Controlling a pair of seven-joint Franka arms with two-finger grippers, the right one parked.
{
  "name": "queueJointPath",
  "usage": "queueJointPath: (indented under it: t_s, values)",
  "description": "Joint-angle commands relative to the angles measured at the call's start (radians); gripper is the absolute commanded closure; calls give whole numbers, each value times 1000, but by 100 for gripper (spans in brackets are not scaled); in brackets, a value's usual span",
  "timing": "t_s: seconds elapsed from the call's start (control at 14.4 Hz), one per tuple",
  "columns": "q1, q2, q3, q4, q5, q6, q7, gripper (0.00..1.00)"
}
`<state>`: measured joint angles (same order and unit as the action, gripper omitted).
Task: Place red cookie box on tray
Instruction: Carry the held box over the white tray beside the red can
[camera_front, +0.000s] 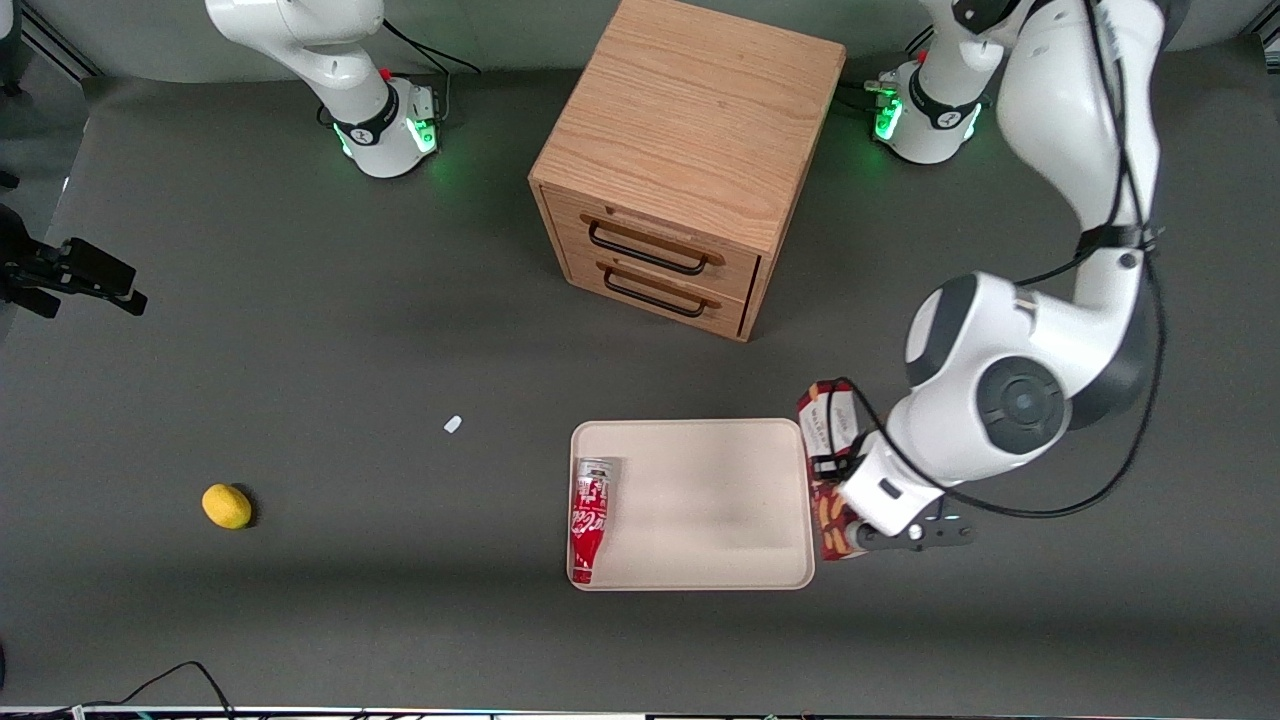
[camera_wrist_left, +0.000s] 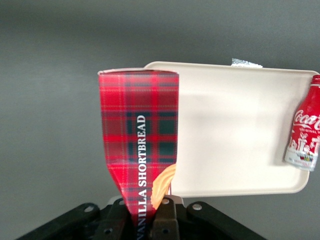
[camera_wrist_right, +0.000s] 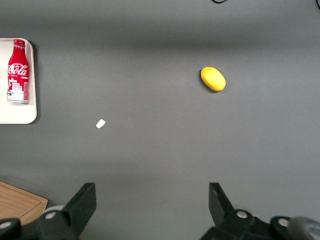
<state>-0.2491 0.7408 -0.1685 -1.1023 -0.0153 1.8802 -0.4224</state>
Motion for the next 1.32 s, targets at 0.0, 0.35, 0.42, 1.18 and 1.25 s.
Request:
queueJointPath:
  t_s: [0.0,0.35,0.42,1.18,1.25]
  values:
    - [-45,93,21,58,40,52,-35,100]
    - [-75,181,23,39,86,143,-44,100]
    - [-79,186,23,29,93,154,-44,100]
    - [-90,192,50,-31,121,204,-52,68]
    - [-90,192,49,-33,136,204,-52,1]
